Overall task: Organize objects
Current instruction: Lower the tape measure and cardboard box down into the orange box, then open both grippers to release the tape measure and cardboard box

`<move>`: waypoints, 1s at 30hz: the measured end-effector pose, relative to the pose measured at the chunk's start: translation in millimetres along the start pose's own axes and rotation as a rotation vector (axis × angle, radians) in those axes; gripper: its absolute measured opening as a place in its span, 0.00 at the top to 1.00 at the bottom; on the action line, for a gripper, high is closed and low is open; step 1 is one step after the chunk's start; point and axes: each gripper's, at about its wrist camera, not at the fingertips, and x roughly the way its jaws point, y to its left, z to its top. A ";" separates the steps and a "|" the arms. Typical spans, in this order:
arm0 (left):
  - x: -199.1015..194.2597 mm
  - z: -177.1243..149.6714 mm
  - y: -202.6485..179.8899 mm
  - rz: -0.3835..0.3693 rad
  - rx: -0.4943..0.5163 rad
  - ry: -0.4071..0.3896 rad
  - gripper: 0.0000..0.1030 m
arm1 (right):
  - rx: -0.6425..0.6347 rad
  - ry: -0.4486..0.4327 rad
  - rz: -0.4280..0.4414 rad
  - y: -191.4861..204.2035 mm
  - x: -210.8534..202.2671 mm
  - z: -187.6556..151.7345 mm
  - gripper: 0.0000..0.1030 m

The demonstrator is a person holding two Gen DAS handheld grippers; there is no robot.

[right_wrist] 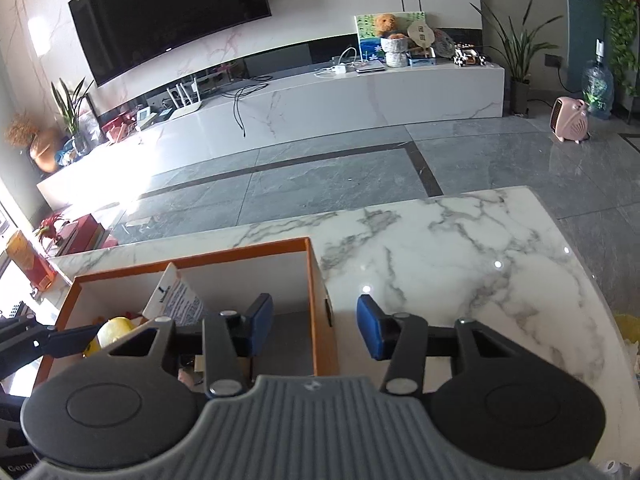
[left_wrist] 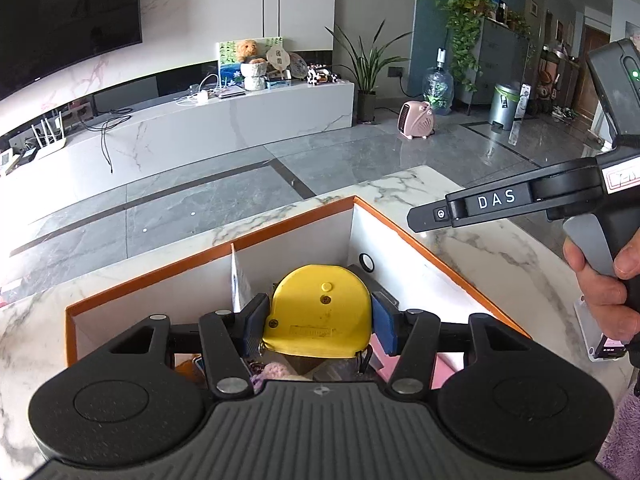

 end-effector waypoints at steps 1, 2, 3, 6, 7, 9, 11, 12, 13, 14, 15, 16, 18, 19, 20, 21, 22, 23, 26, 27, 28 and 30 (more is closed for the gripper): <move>6.5 3.1 -2.3 -0.007 0.009 0.008 0.39 | 0.014 0.004 0.004 -3.1 2.2 -0.2 0.52; 13.7 5.7 -5.1 -0.012 0.023 0.018 0.39 | 0.027 0.009 0.009 -6.4 4.4 -0.4 0.52; 20.4 7.0 -7.4 -0.015 0.041 0.028 0.39 | 0.039 0.012 0.012 -8.0 7.7 -0.8 0.52; 42.1 10.1 -18.5 -0.026 0.116 0.070 0.39 | 0.047 0.012 0.005 -12.4 12.3 -3.2 0.52; 49.0 9.7 -21.9 -0.023 0.138 0.082 0.38 | 0.046 0.015 0.005 -13.1 14.0 -4.3 0.52; 62.9 9.0 -28.1 -0.014 0.193 0.105 0.39 | 0.047 0.028 0.010 -14.9 18.3 -5.8 0.52; 73.5 6.2 -34.5 -0.010 0.239 0.124 0.39 | 0.053 0.032 0.015 -16.3 21.5 -7.3 0.52; 78.3 5.4 -36.2 -0.012 0.255 0.134 0.38 | 0.056 0.032 0.017 -16.9 23.3 -7.4 0.52; 83.0 4.2 -37.2 -0.015 0.264 0.146 0.38 | 0.059 0.033 0.018 -17.1 25.4 -8.0 0.52; 87.3 2.9 -37.5 -0.019 0.268 0.155 0.38 | 0.061 0.033 0.017 -17.6 27.0 -8.6 0.52; 91.5 2.0 -38.2 -0.025 0.271 0.161 0.38 | 0.064 0.032 0.016 -18.4 28.0 -9.7 0.52; 94.9 1.0 -38.8 -0.033 0.277 0.166 0.38 | 0.066 0.031 0.016 -19.1 29.2 -10.5 0.52; 101.0 0.3 -37.3 -0.045 0.286 0.172 0.38 | 0.069 0.031 0.016 -20.9 31.4 -12.5 0.52; 103.9 0.4 -38.4 -0.047 0.291 0.180 0.38 | 0.071 0.030 0.016 -22.3 32.1 -13.0 0.51; 106.8 0.7 -39.2 -0.047 0.294 0.186 0.38 | 0.075 0.028 0.021 -23.7 32.3 -13.8 0.51; 108.9 0.3 -39.8 -0.048 0.296 0.187 0.38 | 0.079 0.029 0.026 -24.8 31.9 -14.3 0.51; 110.8 0.2 -40.6 -0.049 0.302 0.193 0.38 | 0.084 0.030 0.030 -25.9 32.1 -14.6 0.51; 112.6 -0.4 -41.9 -0.047 0.310 0.200 0.38 | 0.089 0.030 0.033 -26.9 32.4 -14.7 0.51; 115.2 -3.0 -43.3 -0.034 0.323 0.206 0.38 | 0.079 0.027 0.027 -24.4 32.3 -15.3 0.51; 116.6 -0.2 -42.8 -0.033 0.316 0.208 0.38 | 0.076 0.027 0.023 -23.6 32.8 -15.7 0.51; 117.1 0.0 -42.3 -0.033 0.310 0.213 0.38 | 0.074 0.028 0.022 -22.5 33.4 -16.0 0.51; 117.3 -1.1 -41.7 -0.036 0.311 0.228 0.38 | 0.068 0.035 0.025 -21.4 34.4 -17.2 0.51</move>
